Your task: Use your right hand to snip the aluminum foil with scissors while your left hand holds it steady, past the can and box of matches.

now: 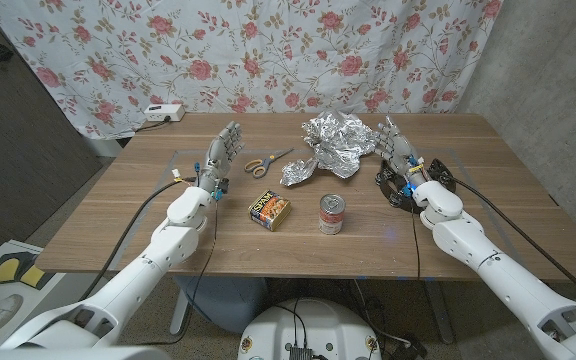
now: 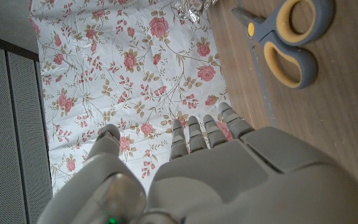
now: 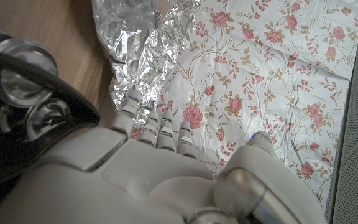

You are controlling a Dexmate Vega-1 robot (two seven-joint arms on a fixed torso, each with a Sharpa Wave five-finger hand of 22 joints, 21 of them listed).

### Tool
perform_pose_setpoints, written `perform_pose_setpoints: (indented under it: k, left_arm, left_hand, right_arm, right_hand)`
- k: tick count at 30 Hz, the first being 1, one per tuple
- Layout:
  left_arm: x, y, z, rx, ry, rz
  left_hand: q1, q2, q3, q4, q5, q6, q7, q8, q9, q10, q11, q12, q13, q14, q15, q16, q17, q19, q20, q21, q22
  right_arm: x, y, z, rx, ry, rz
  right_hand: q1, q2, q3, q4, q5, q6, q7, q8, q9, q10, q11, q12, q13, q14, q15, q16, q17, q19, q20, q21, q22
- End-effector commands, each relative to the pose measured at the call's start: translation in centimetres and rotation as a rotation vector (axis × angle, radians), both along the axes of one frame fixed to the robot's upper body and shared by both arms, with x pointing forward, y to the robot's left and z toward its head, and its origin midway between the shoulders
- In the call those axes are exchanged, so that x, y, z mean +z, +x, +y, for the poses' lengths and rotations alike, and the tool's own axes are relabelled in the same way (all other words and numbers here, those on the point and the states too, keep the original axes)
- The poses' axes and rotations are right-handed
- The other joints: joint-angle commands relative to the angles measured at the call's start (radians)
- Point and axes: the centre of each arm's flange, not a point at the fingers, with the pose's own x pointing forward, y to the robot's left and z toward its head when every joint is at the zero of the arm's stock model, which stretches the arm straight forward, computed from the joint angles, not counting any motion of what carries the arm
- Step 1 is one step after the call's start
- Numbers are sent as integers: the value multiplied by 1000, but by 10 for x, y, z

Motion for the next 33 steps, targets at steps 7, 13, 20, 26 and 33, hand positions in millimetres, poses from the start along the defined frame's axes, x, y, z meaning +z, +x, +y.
perform_pose_setpoints:
  k: [7, 13, 20, 26, 33]
  left_arm:
    - [-9, 0, -7, 3, 25, 9]
    - [-5, -2, 4, 39, 63, 27]
    - [-2, -2, 11, 51, 90, 16]
    - [5, -1, 14, 48, 124, 5]
    - [13, -3, 10, 73, 175, 1]
  left_hand:
    - [6, -16, -3, -3, 4, 1, -1, -4, 4, 3, 4, 1, 5, -4, 0, 1, 4, 4, -2, 6, 3]
    - [7, -18, -4, -3, 4, -2, -3, -5, 4, 2, 5, 1, 5, -4, -1, 0, 4, 4, -2, 6, 3]
    - [9, -18, -4, -3, 5, -1, -2, -5, 4, 0, 4, 0, 5, -8, 0, -1, 4, 3, -3, 6, 3]
    - [11, -18, -5, -4, 5, -4, -2, -7, 4, -1, 5, -1, 4, -11, -1, -2, 4, 1, -4, 5, 3]
    - [15, -19, -5, -5, 6, -19, -8, -13, 3, -7, 7, -4, 4, -17, -1, -3, 4, -3, -5, 4, 3]
  right_arm:
    - [-4, -12, 6, 2, -68, -8]
    - [4, -9, 10, 8, -75, -20]
    - [6, -4, 11, -3, -92, -24]
    - [3, -3, 9, -8, -102, -31]
    - [-2, -6, 5, -11, -103, -35]
  right_hand:
    - [15, 2, 1, -13, 5, 2, 4, 2, 4, -7, 6, -5, -3, -13, -10, -7, -3, -13, 1, 0, 2]
    - [17, 3, 2, -15, 5, 0, 5, 0, 4, -11, 4, -7, -5, -15, -10, -8, -5, -16, 0, -1, 2]
    - [19, 3, 3, -16, 5, 0, 7, 0, 4, -13, 5, -8, -7, -16, -9, -8, -7, -17, 0, -1, 2]
    - [19, 8, 5, -16, 5, 3, 12, -1, 3, -27, -20, -15, -11, -30, -14, -12, -9, -25, 0, -2, 1]
    - [18, 10, 6, -15, 4, 1, 18, -2, 3, -28, -28, -15, -12, -37, -16, -13, -11, -32, 1, -3, 1]
